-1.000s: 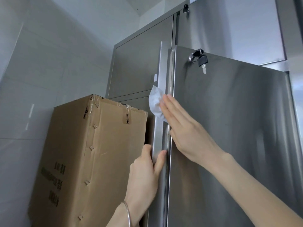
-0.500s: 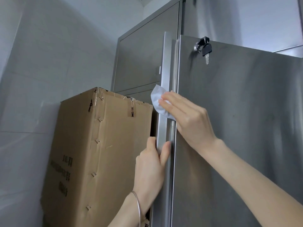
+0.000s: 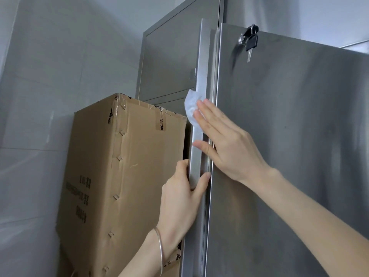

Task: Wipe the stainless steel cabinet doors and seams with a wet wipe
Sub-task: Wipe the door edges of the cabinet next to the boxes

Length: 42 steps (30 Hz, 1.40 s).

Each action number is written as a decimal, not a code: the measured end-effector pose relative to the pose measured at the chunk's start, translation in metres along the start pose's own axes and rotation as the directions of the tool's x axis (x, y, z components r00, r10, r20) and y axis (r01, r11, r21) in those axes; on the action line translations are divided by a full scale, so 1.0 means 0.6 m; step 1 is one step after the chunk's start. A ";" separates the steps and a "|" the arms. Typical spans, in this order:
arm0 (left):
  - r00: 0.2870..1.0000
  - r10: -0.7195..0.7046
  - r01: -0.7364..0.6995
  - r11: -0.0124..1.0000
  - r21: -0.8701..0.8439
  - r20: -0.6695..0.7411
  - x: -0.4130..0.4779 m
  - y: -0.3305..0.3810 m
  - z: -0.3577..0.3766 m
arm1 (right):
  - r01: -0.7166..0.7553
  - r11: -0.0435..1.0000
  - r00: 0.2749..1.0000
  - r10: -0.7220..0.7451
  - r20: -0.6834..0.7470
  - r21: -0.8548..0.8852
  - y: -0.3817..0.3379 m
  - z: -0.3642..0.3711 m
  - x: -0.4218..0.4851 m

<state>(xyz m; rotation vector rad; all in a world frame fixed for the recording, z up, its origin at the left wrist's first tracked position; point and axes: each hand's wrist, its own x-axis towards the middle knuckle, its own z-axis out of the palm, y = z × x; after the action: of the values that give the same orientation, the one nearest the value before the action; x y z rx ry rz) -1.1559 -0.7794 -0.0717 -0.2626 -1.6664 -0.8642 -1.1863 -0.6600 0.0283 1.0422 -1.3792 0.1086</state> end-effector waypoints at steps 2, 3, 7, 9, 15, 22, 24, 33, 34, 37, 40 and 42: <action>1.000 0.017 -0.017 1.000 -0.006 -0.020 -0.003 -0.002 0.000 | -0.024 1.000 1.000 0.023 -0.012 -0.020 0.001 -0.002 0.011; 0.999 0.021 -0.021 1.000 -0.005 -0.028 -0.005 -0.003 0.000 | -0.044 0.999 0.999 0.043 -0.018 -0.031 0.005 -0.004 0.023; 1.000 0.010 -0.010 1.000 -0.012 -0.016 0.001 -0.002 -0.001 | -0.079 0.997 0.996 0.078 -0.034 -0.004 0.002 0.001 0.036; 1.000 0.001 -0.001 1.000 -0.010 0.019 -0.010 -0.008 -0.004 | -0.042 0.999 0.999 0.042 -0.034 0.008 -0.006 0.007 0.010; 0.981 -0.113 0.100 0.991 0.086 0.156 -0.119 -0.057 -0.012 | 0.030 0.999 0.999 -0.029 0.039 -0.027 0.024 0.007 0.028; 0.973 -0.138 0.134 0.990 0.030 0.187 -0.117 -0.053 -0.016 | 0.146 0.986 0.988 -0.148 0.032 0.077 -0.028 0.030 -0.084; 0.970 -0.150 0.148 0.989 0.028 0.193 -0.115 -0.050 -0.013 | 0.212 0.974 0.974 -0.217 0.069 0.077 -0.008 0.016 -0.075; 0.944 -0.193 0.205 0.979 -0.018 0.268 -0.113 -0.056 -0.023 | 0.143 0.984 0.990 -0.144 0.003 0.101 -0.029 0.027 -0.092; 0.932 -0.200 0.219 0.975 -0.030 0.302 -0.110 -0.056 -0.028 | 0.174 0.977 0.983 -0.180 0.032 0.123 -0.026 0.024 -0.105; 0.886 -0.162 0.246 0.959 -0.144 0.434 -0.098 -0.051 -0.052 | 0.208 0.965 0.974 -0.219 0.050 0.161 -0.010 0.019 -0.102; 0.898 -0.124 0.283 0.897 -0.340 0.422 -0.029 -0.036 -0.070 | 0.223 0.963 0.973 -0.229 0.024 0.150 -0.006 0.020 -0.099; 0.923 -0.124 0.279 0.866 -0.414 0.363 0.059 -0.011 -0.074 | 0.210 0.969 0.977 -0.211 -0.008 0.131 -0.011 0.026 -0.111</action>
<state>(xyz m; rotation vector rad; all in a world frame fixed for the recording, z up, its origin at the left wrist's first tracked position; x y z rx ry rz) -1.1367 -0.8229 -0.0400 -0.5895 -1.7950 -1.4457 -1.2110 -0.6408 -0.0331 1.2937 -1.2708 0.0392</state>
